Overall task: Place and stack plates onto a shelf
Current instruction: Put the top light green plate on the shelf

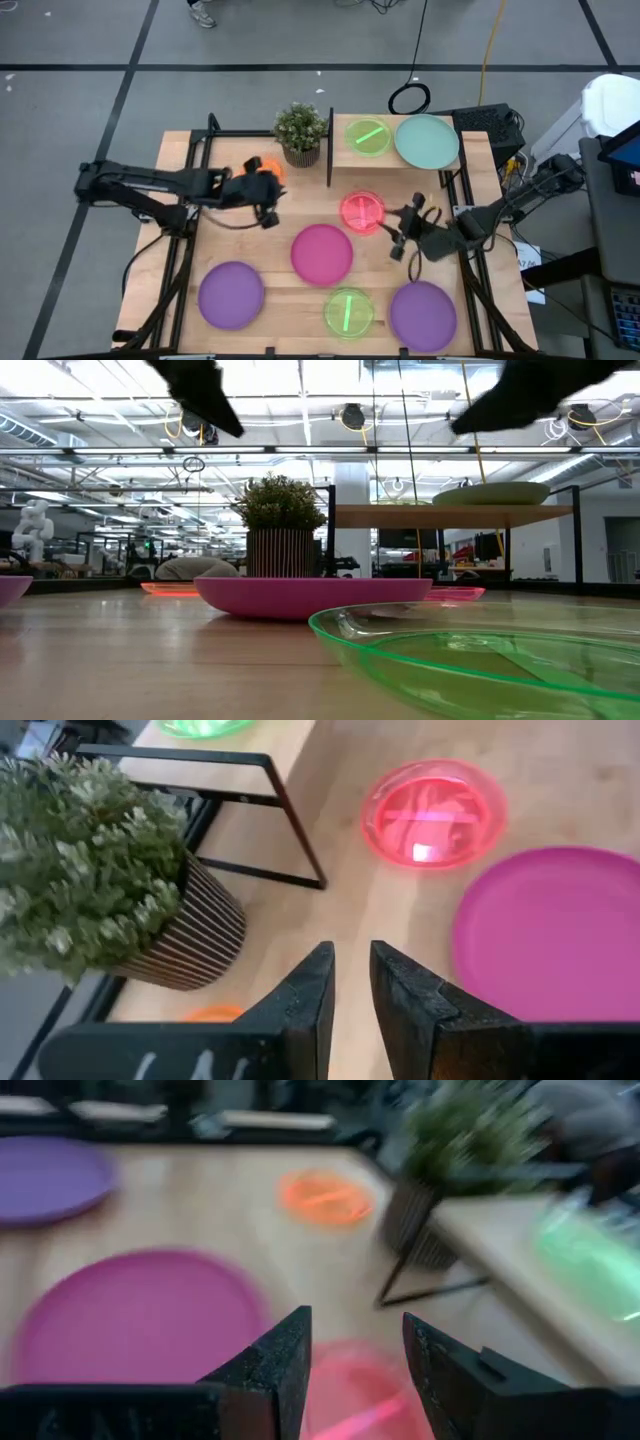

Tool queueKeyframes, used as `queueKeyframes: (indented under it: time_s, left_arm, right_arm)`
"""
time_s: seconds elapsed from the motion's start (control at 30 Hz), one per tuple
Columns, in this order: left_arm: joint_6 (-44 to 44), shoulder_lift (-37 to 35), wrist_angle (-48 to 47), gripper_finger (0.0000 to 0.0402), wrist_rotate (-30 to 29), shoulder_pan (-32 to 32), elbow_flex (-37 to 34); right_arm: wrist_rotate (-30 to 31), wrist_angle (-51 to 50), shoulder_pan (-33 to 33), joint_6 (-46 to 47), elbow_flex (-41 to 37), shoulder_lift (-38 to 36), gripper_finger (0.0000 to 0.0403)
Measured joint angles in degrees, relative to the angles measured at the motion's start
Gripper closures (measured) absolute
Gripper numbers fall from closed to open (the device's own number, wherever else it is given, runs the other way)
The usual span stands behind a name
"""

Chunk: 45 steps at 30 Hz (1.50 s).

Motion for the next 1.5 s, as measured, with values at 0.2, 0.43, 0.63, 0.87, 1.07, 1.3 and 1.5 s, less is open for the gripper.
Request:
queueKeyframes:
  time_s: [0.2, 0.43, 0.63, 0.87, 1.07, 1.3, 1.5]
  left_arm:
    - [-5.1, -7.1, 2.6, 0.0327, -0.6, -5.2, -5.8]
    - [-6.3, -10.3, 2.5, 0.0327, -3.8, -10.0, -10.2]
    - [-6.3, -10.4, 2.2, 0.0327, -4.0, -10.4, -10.4]
    - [-7.5, -10.4, 2.2, 0.0327, -4.0, -10.4, -10.4]
    - [-7.2, -10.4, 2.1, 0.0327, -4.0, -10.4, -10.4]
    - [-7.5, -10.3, 2.1, 0.0327, -4.0, -10.4, -10.4]
    - [-7.5, -10.3, 2.1, 0.0327, -3.9, -10.4, -10.4]
  right_arm:
    - [0.0, 12.3, -13.1, -19.4, 4.8, 0.0, 0.0308]
    - [-13.0, 14.2, -29.3, -27.2, 11.7, 0.5, 0.0393]
    - [-19.4, 4.9, -42.3, -22.5, 17.9, 5.1, 0.0400]
    - [-31.9, -12.8, -54.0, -17.4, 29.4, 15.3, 0.0402]
    - [-43.4, -18.5, -61.1, -18.7, 36.6, 23.6, 0.0402]
    - [-45.1, -22.0, -65.1, -20.7, 38.5, 30.2, 0.0403]
    - [-42.7, -24.3, -65.6, -20.6, 38.5, 33.0, 0.0403]
